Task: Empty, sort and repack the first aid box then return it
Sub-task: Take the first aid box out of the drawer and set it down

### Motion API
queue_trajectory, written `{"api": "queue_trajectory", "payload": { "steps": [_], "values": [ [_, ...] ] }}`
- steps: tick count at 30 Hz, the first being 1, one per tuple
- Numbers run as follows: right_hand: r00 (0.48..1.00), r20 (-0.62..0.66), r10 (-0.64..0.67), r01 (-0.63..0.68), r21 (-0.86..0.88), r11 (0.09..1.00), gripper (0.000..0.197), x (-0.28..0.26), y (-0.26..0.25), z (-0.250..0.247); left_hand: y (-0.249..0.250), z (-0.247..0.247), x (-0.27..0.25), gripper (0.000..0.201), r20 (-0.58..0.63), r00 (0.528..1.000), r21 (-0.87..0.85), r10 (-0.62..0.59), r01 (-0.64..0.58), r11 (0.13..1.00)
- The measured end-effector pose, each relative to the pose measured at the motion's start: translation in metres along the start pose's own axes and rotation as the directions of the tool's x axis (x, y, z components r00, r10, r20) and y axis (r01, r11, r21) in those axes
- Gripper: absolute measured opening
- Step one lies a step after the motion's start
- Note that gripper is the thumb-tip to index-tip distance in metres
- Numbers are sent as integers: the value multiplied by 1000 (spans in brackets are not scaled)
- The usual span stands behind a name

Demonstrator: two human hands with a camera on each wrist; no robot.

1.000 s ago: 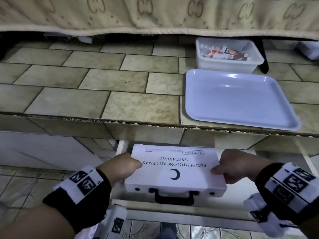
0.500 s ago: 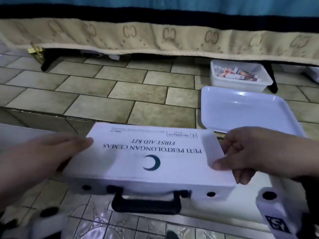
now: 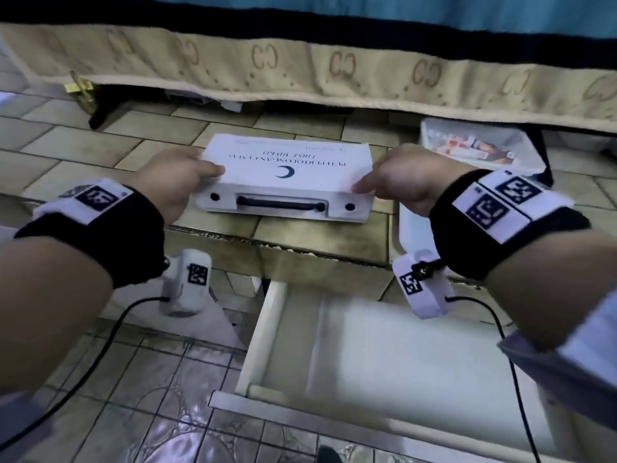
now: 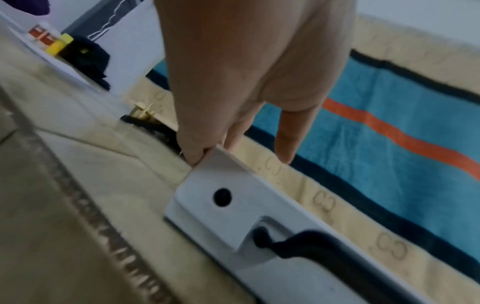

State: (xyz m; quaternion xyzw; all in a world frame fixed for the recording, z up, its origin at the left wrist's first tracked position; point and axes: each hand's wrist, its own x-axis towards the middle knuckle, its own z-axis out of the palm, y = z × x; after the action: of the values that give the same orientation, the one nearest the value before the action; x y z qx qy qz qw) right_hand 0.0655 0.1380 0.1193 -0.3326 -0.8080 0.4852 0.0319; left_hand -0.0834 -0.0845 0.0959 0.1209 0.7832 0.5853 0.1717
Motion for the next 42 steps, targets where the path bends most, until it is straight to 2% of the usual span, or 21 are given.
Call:
{"api": "queue_trajectory", "payload": {
  "steps": [2, 4, 5, 7, 9, 10, 11, 13, 15, 16, 18, 21, 23, 25, 27, 30, 33, 35, 36, 38, 42],
  "values": [
    [999, -26, -29, 26, -90, 996, 18, -3, 9, 0, -10, 1, 5, 12, 16, 1000, 141, 7, -9, 990],
    [988, -96, -117, 99, -175, 980, 37, -16, 21, -6, -22, -2, 3, 34, -50, 994, 333, 94, -73, 940],
    [969, -135, -206, 179, -192, 965, 36, -30, 28, -8, -23, 0, -10, 42, -89, 978, 385, 190, -142, 912],
    [918, -142, -371, 348, -162, 923, 18, -66, 44, -11, -27, 7, -47, 39, -80, 896, 361, 437, -382, 851],
    [911, -11, -412, 401, -204, 893, 12, -101, 71, -11, -44, 16, -91, 25, 134, 822, 319, 553, -564, 761],
    [916, 114, -384, 401, -293, 868, 12, -115, 86, -8, -58, 20, -111, 18, 306, 781, 308, 544, -622, 720],
    [914, 251, -320, 398, -396, 827, 14, -127, 104, -4, -75, 24, -129, 14, 477, 744, 302, 468, -639, 707],
    [887, 450, -107, 374, -562, 738, 16, -147, 142, 7, -111, 31, -152, 20, 730, 651, 352, 208, -619, 702],
    [861, 499, 100, 306, -665, 681, 26, -165, 178, 19, -147, 36, -164, 47, 842, 540, 445, -18, -675, 589],
    [849, 498, 175, 273, -699, 661, 32, -173, 194, 25, -163, 37, -167, 58, 855, 513, 471, -76, -707, 528],
    [869, 434, 237, 201, -748, 632, 34, -184, 215, 37, -181, 39, -167, 59, 844, 533, 490, -65, -714, 501],
    [957, 216, 192, 68, -814, 577, 29, -185, 229, 47, -188, 42, -162, 57, 791, 609, 492, 52, -685, 537],
    [977, 125, 174, -1, -810, 587, 28, -182, 231, 48, -187, 45, -159, 57, 761, 641, 522, 105, -700, 488],
    [986, 65, 156, -43, -797, 602, 28, -178, 231, 48, -186, 48, -155, 56, 732, 666, 555, 144, -706, 441],
    [993, -14, 117, -84, -784, 615, 22, -173, 230, 48, -187, 52, -150, 53, 672, 716, 603, 188, -677, 423],
    [980, -173, 95, -194, -751, 632, 18, -161, 227, 48, -183, 63, -142, 35, 513, 828, 687, 226, -554, 470],
    [966, -240, 97, -247, -741, 625, 25, -145, 226, 47, -172, 77, -132, 22, 395, 902, 732, 175, -424, 533],
    [971, -222, 93, -229, -738, 635, 23, -134, 225, 49, -168, 80, -121, 10, 405, 911, 733, 73, -372, 569],
    [974, -207, 91, -217, -738, 639, 23, -129, 225, 49, -167, 81, -116, 7, 445, 896, 720, 16, -368, 588],
    [978, -187, 90, -201, -743, 639, 28, -121, 224, 48, -165, 81, -108, 27, 529, 842, 698, -104, -362, 619],
    [979, -190, 76, -192, -726, 660, 28, -109, 216, 43, -154, 77, -97, 38, 532, 843, 674, -73, -370, 640]
  ]
}}
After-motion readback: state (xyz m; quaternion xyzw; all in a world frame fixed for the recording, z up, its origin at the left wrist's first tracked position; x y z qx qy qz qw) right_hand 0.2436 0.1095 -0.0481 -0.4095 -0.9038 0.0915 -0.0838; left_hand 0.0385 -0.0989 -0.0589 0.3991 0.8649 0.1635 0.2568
